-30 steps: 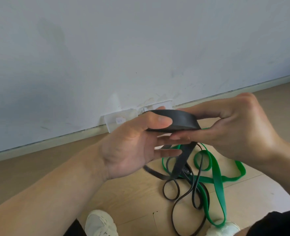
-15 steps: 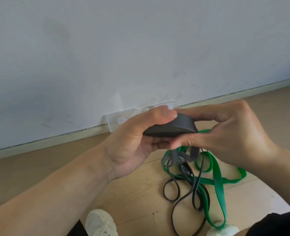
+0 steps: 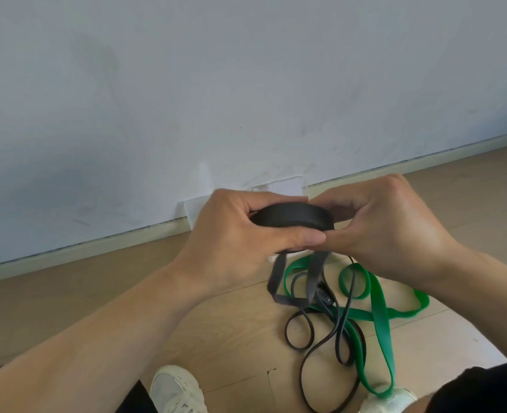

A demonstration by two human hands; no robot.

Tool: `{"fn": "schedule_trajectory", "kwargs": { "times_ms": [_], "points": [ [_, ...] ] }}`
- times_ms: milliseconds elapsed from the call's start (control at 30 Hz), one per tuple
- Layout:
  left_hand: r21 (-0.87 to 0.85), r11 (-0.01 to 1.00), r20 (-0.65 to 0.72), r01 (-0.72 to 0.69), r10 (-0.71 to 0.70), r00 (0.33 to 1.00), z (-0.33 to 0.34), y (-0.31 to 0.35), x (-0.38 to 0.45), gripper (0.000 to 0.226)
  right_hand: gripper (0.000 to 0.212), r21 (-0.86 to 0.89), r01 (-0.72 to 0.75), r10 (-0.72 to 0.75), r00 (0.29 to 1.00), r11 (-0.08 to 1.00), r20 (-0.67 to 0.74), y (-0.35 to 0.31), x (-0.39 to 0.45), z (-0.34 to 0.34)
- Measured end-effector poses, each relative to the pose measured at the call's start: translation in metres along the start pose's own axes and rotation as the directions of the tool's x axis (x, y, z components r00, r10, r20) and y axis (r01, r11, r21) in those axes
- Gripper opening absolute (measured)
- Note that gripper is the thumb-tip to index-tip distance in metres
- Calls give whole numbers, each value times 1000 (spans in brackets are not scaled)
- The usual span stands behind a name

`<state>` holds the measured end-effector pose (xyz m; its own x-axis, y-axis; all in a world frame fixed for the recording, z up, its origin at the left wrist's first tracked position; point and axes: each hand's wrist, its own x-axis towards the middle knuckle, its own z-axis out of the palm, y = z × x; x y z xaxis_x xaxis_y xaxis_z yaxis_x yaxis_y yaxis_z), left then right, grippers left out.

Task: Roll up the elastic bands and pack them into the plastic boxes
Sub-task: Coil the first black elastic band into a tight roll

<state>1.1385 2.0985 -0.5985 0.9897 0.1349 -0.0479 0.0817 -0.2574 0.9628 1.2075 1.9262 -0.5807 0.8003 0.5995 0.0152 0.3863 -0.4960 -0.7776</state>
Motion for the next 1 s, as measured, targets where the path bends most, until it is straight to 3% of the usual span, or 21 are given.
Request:
{"fn": "schedule_trajectory", "kwargs": {
  "times_ms": [133,233,400,567,700,833,900,1000],
  "points": [
    [-396,899,-1,188,-205,979,-1,-6,6,29,48,217,-79,94,994,973,-58,-1,8,-4],
    [-568,772,69,286,-301,951,2,-7,6,44,46,265,-25,59,991,964,-118,-1,10,-5],
    [-792,573,48,213,-289,956,-9,0,10,57,35,362,-90,125,989,928,-74,12,5,8],
    [-831,531,4,165,-290,957,-11,-1,9,57,33,502,-85,113,993,861,-25,9,1,24],
    [-798,583,-26,154,-288,957,-12,-4,9,58,34,534,-49,118,989,844,-95,6,-1,32],
    [-738,651,-11,178,-276,961,-20,-4,8,54,25,545,-76,139,987,835,-75,5,0,30],
    [-588,793,-55,159,-235,970,-27,0,10,47,24,504,-62,117,990,862,-77,3,0,25],
    [-196,968,-52,156,-169,984,-36,4,9,58,23,336,-33,47,998,941,-33,0,-1,18]
  ]
}}
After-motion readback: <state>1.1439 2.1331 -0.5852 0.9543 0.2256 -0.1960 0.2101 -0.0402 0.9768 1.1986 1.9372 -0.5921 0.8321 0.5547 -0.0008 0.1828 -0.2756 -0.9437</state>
